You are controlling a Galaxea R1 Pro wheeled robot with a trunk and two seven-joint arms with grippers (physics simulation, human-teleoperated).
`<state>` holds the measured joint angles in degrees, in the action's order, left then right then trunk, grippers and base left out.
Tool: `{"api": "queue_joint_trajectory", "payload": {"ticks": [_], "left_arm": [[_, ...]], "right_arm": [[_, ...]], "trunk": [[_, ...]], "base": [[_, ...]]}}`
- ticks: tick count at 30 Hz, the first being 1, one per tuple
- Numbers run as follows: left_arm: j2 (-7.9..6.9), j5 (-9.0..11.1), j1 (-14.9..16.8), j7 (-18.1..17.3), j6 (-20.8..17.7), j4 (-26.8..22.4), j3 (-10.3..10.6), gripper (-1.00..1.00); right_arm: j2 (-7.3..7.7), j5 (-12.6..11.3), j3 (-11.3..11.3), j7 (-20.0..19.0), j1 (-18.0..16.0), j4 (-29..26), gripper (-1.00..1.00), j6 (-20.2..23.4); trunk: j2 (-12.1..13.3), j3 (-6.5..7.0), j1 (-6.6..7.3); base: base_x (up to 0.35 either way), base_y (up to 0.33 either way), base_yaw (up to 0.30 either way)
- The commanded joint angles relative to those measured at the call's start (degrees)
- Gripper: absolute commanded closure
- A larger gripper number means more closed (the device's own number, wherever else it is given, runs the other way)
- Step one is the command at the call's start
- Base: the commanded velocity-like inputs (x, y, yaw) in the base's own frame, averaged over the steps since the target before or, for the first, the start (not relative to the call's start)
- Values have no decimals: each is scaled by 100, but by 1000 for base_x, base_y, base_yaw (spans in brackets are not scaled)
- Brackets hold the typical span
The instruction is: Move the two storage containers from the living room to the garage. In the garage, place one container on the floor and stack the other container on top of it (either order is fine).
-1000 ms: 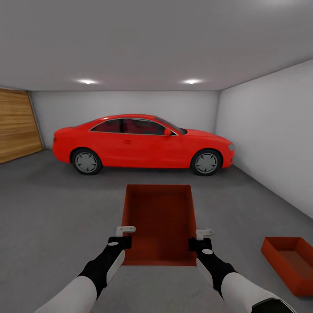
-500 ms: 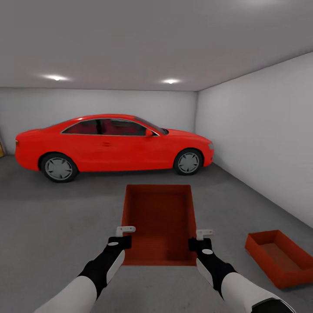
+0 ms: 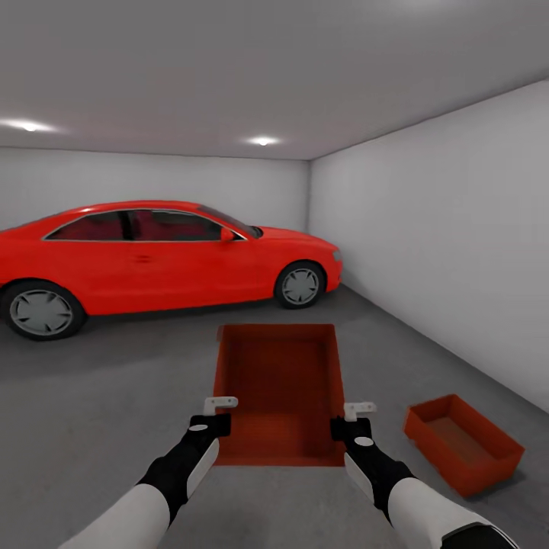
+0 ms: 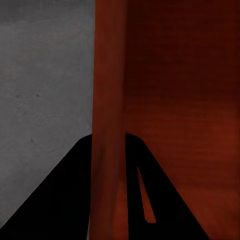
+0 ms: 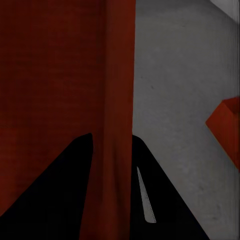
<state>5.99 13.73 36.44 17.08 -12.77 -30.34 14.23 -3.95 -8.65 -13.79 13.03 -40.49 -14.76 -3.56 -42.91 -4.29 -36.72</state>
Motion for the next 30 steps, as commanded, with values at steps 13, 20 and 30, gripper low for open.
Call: {"api": "queue_joint_trajectory", "payload": {"ticks": [13,20,30], "left_arm": [[-1,271,4,120,257,-69,-70,100],[-1,270,4,120,257,-68,-70,100],[-1,270,7,112,257,-68,-70,100]], "right_arm": [[-81,-84,95,7,-3,17,100,-39],[-80,-84,95,7,-3,17,100,-41],[-82,-84,95,7,-3,17,100,-41]], "trunk": [[-7,-10,-5],[-7,-10,-5],[-7,-10,-5]], "base": [[322,92,-288],[322,94,-288],[322,95,-287]]}}
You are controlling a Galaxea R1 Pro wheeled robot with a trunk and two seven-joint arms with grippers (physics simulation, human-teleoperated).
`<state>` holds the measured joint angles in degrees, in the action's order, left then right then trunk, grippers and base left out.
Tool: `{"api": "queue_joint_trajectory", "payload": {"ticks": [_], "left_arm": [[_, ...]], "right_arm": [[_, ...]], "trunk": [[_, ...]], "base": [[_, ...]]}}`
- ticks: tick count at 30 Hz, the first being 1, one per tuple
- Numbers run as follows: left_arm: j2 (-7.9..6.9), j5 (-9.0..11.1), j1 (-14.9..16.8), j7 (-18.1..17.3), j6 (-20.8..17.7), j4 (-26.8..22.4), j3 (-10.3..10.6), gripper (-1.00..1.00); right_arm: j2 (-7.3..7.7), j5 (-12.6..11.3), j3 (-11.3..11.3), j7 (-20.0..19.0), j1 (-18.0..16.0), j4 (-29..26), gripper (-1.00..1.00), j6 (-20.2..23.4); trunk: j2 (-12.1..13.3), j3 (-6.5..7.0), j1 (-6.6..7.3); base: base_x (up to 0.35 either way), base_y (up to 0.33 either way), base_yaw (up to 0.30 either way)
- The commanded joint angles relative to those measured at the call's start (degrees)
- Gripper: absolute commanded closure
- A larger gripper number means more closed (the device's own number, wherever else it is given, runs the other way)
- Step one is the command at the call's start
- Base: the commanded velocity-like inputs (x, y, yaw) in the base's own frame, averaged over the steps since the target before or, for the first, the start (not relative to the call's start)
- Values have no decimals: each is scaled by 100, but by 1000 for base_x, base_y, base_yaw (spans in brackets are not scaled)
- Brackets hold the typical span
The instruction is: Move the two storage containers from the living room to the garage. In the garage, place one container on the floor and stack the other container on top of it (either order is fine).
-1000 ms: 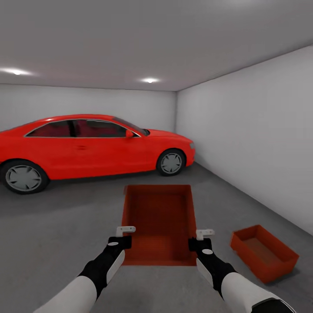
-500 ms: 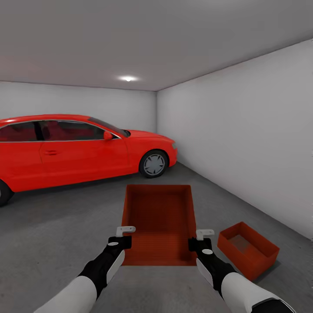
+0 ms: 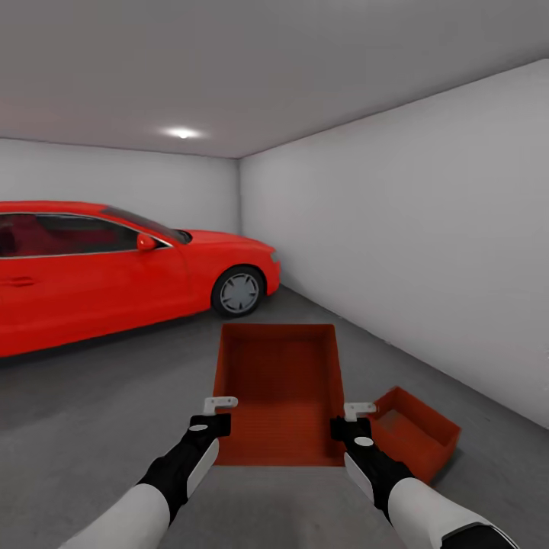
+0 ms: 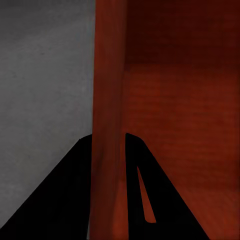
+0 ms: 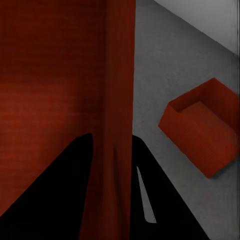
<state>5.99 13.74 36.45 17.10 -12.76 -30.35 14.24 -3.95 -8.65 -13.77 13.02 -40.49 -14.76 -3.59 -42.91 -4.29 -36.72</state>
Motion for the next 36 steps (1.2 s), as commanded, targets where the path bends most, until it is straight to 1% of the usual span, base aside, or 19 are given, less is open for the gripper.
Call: {"api": "queue_joint_trajectory", "payload": {"ticks": [1,21,26,36], "left_arm": [[-1,269,6,110,256,-68,-71,100],[-7,278,4,100,256,-68,-71,100],[-6,271,3,100,256,-72,-69,100],[-5,269,6,100,256,-73,-71,100]], "right_arm": [[-81,-85,94,7,-3,17,100,-38],[-80,-85,94,-1,-3,17,100,-38],[-80,-85,94,-1,-3,17,100,-37],[-80,-85,94,-1,-3,17,100,-23]], "trunk": [[-7,-10,-5],[-7,-10,-5],[-7,-10,-5],[-7,-10,-5]], "base": [[322,95,-287],[322,112,-283],[322,119,-76],[322,119,-6]]}}
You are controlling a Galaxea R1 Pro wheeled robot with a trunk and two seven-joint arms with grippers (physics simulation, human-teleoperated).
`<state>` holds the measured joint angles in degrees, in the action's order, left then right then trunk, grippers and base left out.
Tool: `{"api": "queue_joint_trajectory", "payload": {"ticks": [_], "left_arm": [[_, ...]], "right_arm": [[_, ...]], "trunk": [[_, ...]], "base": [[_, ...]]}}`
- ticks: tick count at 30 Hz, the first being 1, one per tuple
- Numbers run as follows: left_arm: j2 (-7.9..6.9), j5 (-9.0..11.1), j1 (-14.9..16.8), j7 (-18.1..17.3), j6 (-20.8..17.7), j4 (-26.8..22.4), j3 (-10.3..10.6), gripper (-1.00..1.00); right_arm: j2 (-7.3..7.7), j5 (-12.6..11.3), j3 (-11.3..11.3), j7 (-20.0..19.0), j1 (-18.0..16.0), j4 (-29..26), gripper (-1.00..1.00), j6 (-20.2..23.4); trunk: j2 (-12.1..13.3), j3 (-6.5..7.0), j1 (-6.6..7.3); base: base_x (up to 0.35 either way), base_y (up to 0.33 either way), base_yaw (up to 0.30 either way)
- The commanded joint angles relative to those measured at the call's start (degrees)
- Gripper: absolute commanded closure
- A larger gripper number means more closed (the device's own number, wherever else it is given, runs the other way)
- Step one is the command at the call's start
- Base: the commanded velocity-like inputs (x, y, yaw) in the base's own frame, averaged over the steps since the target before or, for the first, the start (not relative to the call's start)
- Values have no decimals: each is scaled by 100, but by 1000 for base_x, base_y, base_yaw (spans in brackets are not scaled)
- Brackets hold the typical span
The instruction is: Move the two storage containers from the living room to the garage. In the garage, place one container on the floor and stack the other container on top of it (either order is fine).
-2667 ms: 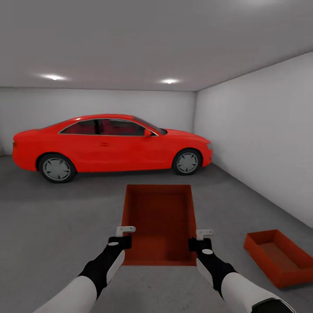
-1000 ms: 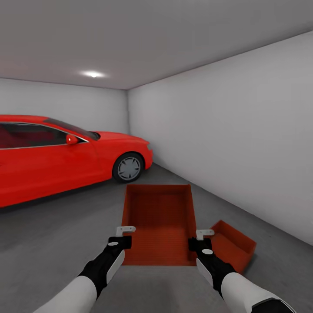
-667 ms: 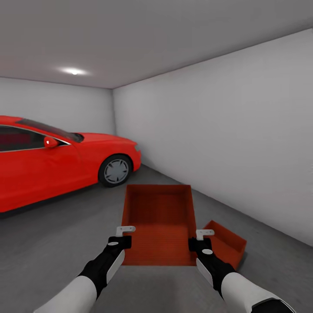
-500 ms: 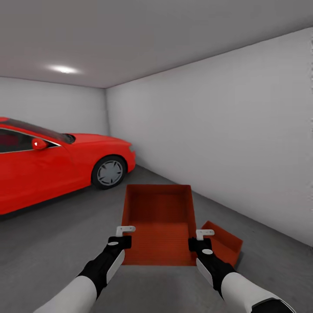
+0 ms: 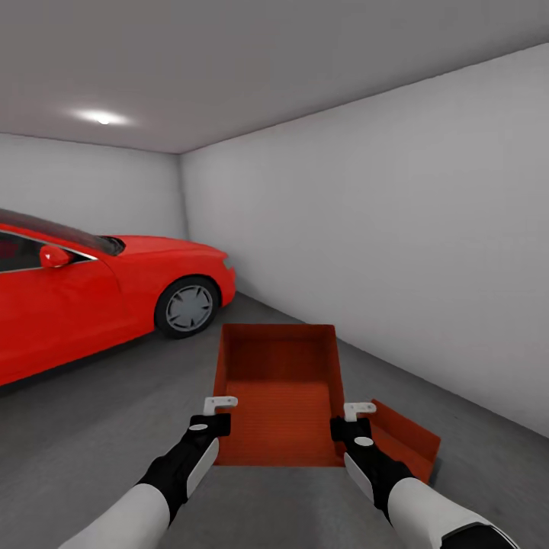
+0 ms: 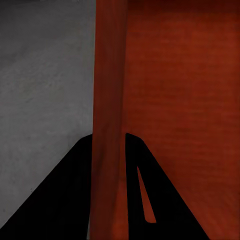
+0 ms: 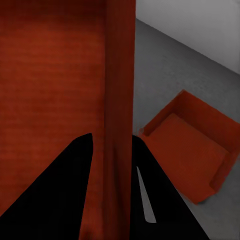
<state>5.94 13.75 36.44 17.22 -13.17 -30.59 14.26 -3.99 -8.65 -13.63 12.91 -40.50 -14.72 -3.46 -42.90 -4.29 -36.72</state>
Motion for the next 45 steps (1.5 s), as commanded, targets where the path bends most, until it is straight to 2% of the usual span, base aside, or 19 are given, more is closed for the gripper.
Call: {"api": "queue_joint_trajectory", "payload": {"ticks": [1,22,45], "left_arm": [[-1,268,9,89,298,-49,-72,100],[0,277,6,87,298,-44,-72,100],[-5,268,8,89,308,-66,-64,100]], "right_arm": [[-75,-84,80,10,-2,13,100,-40],[-79,-84,80,10,-2,13,100,-50],[-75,-84,80,10,-2,13,100,-43]], "trunk": [[-8,-10,-5],[-8,-10,-5],[-8,-10,-5]], "base": [[322,119,0],[322,46,-8],[323,0,-237]]}}
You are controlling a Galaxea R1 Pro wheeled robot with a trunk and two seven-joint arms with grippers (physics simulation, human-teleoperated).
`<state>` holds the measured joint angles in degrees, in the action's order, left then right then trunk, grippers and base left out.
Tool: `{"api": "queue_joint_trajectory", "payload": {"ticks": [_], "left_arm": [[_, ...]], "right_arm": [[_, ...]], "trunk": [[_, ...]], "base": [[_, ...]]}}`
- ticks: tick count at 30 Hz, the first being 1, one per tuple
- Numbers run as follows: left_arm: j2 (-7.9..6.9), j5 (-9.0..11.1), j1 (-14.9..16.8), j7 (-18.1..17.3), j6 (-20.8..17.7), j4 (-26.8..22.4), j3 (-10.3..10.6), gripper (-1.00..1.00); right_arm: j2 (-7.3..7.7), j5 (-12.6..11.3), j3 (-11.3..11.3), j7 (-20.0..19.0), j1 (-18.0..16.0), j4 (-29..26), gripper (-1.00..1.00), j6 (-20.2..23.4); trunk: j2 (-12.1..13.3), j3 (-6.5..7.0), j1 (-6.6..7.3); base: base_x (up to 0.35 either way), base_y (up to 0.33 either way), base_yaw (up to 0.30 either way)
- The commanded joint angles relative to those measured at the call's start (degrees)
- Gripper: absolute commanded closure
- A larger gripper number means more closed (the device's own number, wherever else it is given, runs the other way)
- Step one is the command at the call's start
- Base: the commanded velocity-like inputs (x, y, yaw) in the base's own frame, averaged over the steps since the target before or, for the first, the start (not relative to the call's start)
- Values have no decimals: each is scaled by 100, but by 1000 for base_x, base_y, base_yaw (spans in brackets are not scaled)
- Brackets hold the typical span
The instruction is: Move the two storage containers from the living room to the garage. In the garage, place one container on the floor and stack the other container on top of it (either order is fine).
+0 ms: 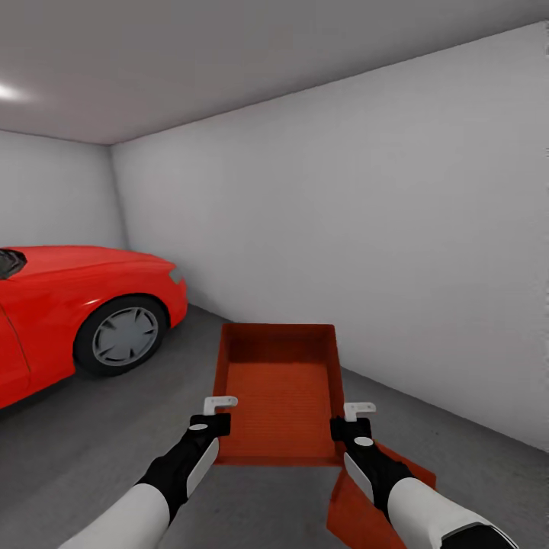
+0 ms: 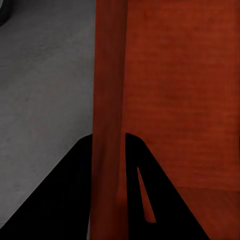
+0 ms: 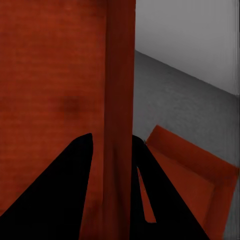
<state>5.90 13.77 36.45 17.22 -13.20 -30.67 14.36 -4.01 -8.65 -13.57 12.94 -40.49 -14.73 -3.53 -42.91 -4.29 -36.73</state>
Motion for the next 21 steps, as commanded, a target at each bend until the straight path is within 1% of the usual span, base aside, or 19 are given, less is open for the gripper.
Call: {"api": "queue_joint_trajectory", "payload": {"ticks": [1,17,21], "left_arm": [[-1,266,6,90,312,-61,-74,100],[-1,258,6,119,339,-119,-63,100],[-1,256,6,131,351,-131,-57,100]], "right_arm": [[-73,-84,74,7,-2,14,100,-36],[-73,-84,74,7,-2,14,100,-26],[-73,-84,74,7,-2,14,100,-25]], "trunk": [[-7,-10,-4],[-7,-10,-4],[-7,-10,-4]], "base": [[323,0,-247],[321,0,-247],[88,0,-247]]}}
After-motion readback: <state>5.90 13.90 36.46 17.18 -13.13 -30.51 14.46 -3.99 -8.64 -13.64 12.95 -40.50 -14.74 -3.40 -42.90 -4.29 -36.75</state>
